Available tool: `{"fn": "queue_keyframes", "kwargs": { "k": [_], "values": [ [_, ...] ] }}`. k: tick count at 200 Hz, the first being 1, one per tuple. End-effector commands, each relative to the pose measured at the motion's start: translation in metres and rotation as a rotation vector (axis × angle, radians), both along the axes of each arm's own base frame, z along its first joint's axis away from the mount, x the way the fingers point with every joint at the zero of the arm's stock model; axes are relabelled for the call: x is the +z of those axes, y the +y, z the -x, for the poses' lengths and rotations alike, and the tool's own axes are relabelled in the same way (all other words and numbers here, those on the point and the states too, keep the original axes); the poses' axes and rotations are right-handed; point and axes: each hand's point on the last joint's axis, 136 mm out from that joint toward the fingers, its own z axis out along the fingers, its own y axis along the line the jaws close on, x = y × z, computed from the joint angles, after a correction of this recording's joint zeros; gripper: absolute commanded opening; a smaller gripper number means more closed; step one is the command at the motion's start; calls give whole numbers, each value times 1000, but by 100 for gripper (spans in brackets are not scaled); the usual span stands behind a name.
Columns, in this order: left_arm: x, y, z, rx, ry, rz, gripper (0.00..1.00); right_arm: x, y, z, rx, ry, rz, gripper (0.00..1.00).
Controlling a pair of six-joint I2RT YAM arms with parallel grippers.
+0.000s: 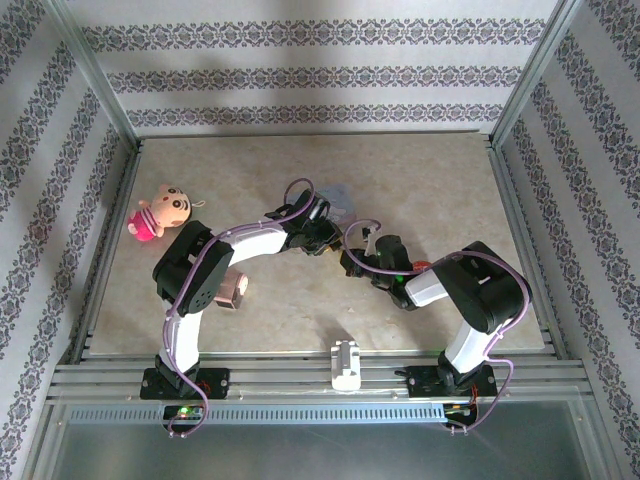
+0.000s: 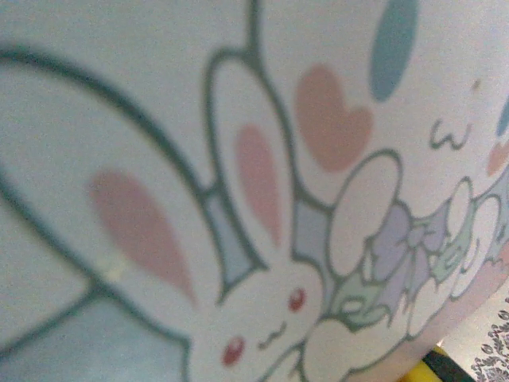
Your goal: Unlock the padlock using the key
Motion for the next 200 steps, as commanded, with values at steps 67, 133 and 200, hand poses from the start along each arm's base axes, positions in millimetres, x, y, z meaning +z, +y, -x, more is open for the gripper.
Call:
{"fn": "queue_keyframes", "kwargs": {
  "k": [67,133,200],
  "values": [
    [-27,-20,81,-136,299,50,8,42,8,-27,7,-198,35,0],
    [-27,-21,82,-143,299,63,8,80,20,-29,123,-232,-184,0],
    [-29,-25,85,-163,305,78,8,93,20,-22,168,-297,-138,0]
  ]
}}
